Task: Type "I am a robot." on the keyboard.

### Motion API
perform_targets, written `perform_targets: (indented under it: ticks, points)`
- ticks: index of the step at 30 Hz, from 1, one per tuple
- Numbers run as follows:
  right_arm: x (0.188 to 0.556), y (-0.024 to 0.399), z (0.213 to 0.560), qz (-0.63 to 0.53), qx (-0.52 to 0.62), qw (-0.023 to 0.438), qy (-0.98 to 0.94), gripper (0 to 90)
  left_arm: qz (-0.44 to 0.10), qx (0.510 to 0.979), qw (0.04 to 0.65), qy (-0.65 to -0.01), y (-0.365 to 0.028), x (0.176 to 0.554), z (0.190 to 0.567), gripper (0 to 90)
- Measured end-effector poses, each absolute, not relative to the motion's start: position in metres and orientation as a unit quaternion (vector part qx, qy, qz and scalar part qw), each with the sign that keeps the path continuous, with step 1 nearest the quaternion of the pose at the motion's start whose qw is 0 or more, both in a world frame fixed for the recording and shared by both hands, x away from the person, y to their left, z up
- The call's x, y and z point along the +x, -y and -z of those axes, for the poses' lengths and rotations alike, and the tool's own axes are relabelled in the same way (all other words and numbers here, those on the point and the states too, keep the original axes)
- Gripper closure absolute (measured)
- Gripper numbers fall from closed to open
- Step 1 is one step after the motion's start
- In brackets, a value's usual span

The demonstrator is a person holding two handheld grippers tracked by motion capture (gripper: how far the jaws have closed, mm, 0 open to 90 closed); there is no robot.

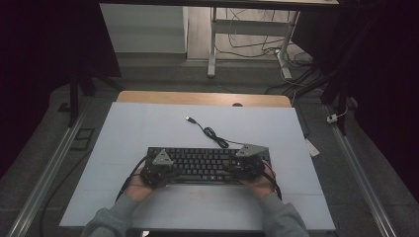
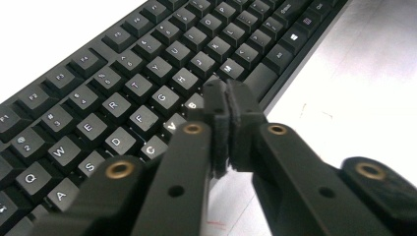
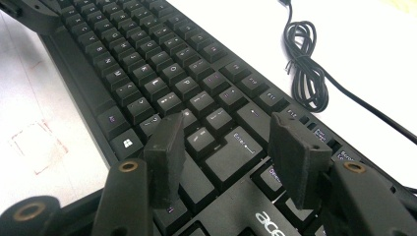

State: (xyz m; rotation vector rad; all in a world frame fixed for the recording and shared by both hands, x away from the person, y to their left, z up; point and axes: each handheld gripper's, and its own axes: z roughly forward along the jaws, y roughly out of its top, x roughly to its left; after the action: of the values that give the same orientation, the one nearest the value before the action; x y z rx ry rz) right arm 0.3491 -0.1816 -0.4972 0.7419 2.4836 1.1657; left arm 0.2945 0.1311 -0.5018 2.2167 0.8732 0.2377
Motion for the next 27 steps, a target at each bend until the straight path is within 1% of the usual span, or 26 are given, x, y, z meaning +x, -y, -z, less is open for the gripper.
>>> perform_targets:
  ticks: [7, 27]
  points:
    - [0.349, 0.182, 0.497, -0.405, 0.259, 0.149, -0.864, 48.1, -0.085, 0.869, 0.351, -0.338, -0.123, 0.297, 0.512, 89.0]
    - [0.349, 0.181, 0.498, -0.404, 0.258, 0.149, -0.865, 48.1, -0.096, 0.873, 0.338, -0.339, -0.117, 0.297, 0.521, 89.0]
